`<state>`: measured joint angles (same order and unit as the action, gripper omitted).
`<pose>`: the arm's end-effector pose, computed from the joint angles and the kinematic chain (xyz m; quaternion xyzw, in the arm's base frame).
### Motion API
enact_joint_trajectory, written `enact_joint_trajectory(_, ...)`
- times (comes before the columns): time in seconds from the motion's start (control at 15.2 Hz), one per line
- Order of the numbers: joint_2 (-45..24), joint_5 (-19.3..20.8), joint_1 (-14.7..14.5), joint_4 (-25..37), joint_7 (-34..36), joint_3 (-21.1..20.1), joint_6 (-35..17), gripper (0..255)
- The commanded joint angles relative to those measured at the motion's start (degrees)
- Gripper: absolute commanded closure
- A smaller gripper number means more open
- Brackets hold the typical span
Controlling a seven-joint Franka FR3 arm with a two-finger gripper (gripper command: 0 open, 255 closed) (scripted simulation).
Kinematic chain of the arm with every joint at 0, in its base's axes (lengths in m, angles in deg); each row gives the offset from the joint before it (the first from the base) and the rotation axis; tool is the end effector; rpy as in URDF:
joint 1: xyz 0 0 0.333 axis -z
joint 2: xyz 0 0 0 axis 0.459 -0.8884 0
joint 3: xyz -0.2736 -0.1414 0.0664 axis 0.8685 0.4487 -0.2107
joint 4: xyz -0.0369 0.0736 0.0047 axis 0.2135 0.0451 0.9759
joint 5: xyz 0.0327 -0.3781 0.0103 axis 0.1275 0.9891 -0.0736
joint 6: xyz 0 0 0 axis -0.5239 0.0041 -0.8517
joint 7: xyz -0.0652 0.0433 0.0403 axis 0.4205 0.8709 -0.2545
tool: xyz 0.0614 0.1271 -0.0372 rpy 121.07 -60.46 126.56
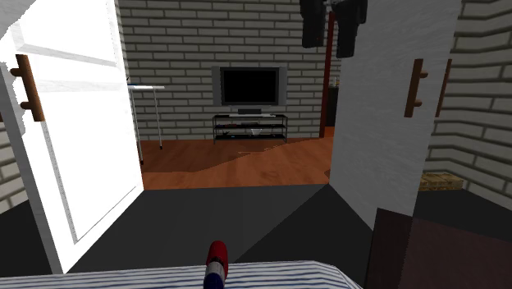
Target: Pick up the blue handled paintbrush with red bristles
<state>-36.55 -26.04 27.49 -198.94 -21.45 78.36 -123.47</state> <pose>0.3181 0.0621 0.4764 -0.9964 0.0848 0.0027 0.0079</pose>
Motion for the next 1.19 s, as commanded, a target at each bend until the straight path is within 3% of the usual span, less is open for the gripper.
enact_joint_trajectory(0.0,-2.0,-1.0,0.1,-2.2,3.6,-2.3,-4.3,0)
enact_joint_trajectory(0.66,-19.5,-1.7,3.0,-5.6,21.1,-12.9,-24.8,0)
enact_joint_trajectory(0.92,-29.3,1.8,5.2,-4.2,30.0,-16.7,-32.5,0)
enact_joint_trajectory(1.12,-37.4,7.0,6.9,-2.2,38.1,-18.7,-37.5,0)
